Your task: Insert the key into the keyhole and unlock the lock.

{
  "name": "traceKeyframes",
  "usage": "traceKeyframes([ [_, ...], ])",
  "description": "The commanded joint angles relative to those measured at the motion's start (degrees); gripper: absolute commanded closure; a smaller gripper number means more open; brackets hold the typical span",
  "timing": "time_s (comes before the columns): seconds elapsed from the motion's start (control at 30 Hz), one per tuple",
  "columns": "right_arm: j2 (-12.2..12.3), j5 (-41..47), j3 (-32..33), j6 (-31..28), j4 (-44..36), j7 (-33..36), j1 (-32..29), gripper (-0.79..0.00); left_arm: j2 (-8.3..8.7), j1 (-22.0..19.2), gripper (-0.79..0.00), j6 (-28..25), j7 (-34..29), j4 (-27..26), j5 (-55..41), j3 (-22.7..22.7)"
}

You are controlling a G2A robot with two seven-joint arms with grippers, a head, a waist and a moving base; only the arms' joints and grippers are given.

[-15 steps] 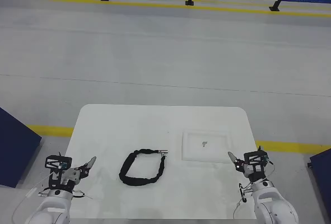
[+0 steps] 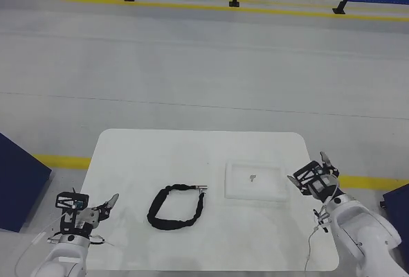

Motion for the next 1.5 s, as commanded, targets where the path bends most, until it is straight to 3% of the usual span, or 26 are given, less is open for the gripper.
traceKeyframes([
  [0.0,0.3,-0.9,-1.5,-5.4,1.5,3.5,4.6,-0.785,0.0,0.0,-0.785,0.0,0.0,0.0,0.0,0.0],
  [0.37,0.3,7.3,-15.4,-30.8,20.5,22.2,30.1,-0.785,0.0,0.0,-0.785,0.0,0.0,0.0,0.0,0.0],
  [0.67,1.6,15.5,-35.6,-31.3,41.0,23.4,47.2,-0.785,0.0,0.0,-0.785,0.0,0.0,0.0,0.0,0.0],
  [0.9,2.5,23.0,-52.1,-31.3,49.5,23.4,55.2,-0.785,0.0,0.0,-0.785,0.0,0.0,0.0,0.0,0.0],
  [1.17,2.1,29.4,-63.4,-31.3,54.5,23.4,60.2,-0.785,0.0,0.0,-0.785,0.0,0.0,0.0,0.0,0.0],
  [1.37,1.2,31.4,-67.7,-31.1,57.6,23.6,62.6,-0.785,0.0,0.0,-0.785,0.0,0.0,0.0,0.0,0.0],
  [1.47,0.5,32.6,-68.8,-30.7,58.9,24.0,63.3,-0.659,0.0,0.0,-0.785,0.0,0.0,0.0,0.0,0.0],
])
